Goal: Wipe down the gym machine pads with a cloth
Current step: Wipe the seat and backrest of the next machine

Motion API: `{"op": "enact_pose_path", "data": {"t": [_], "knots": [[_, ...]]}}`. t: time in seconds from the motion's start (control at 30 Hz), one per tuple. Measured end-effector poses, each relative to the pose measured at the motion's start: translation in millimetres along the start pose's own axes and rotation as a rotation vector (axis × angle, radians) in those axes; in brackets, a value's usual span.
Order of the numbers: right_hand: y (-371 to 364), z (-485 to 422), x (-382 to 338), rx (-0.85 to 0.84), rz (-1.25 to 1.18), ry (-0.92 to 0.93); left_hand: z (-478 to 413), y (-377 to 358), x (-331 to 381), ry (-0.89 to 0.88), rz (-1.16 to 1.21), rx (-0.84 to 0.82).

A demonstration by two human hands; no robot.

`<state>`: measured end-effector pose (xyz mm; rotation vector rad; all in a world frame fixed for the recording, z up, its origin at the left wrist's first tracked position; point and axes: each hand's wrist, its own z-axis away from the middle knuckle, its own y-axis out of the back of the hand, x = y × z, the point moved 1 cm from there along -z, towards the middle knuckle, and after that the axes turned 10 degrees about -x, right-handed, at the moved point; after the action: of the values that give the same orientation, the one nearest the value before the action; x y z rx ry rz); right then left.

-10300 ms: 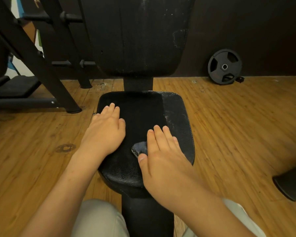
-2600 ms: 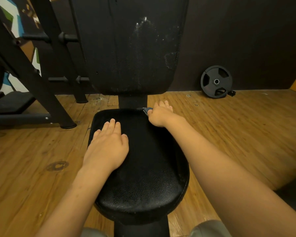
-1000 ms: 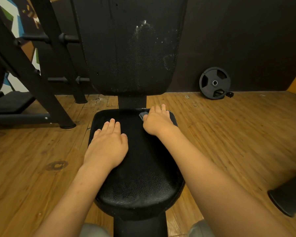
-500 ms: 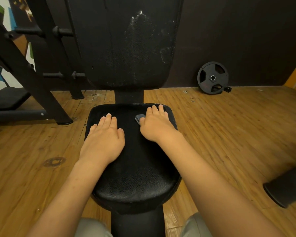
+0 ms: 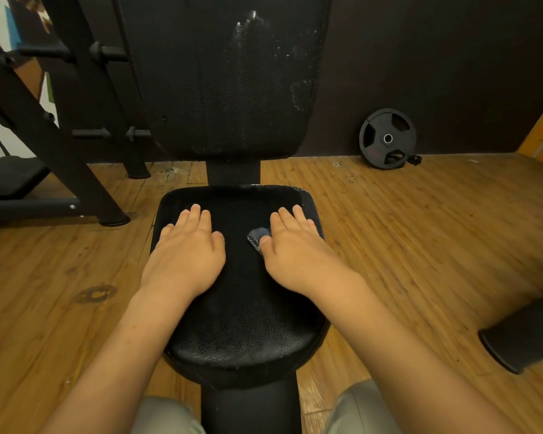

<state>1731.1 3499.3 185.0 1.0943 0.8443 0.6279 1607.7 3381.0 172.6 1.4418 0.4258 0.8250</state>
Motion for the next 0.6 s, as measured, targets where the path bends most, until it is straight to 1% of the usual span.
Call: {"op": "enact_pose_path", "data": {"t": [0.1, 0.3, 0.43, 0.6], "knots": [[-3, 1, 0, 0.036, -0.02, 0.004, 0, 0, 0, 0.004, -0.003, -0.004], [-21, 57, -2, 0.011, 0.016, 0.075, 1, 1, -2, -0.001, -0.002, -0.007], [-8, 40, 2, -0.047, 0.03, 0.077, -1, 0, -2, 0.001, -0.01, -0.007], [-7, 21, 4, 0.01, -0.024, 0.038, 0, 0, 0, -0.001, -0.009, -0.005]]}}
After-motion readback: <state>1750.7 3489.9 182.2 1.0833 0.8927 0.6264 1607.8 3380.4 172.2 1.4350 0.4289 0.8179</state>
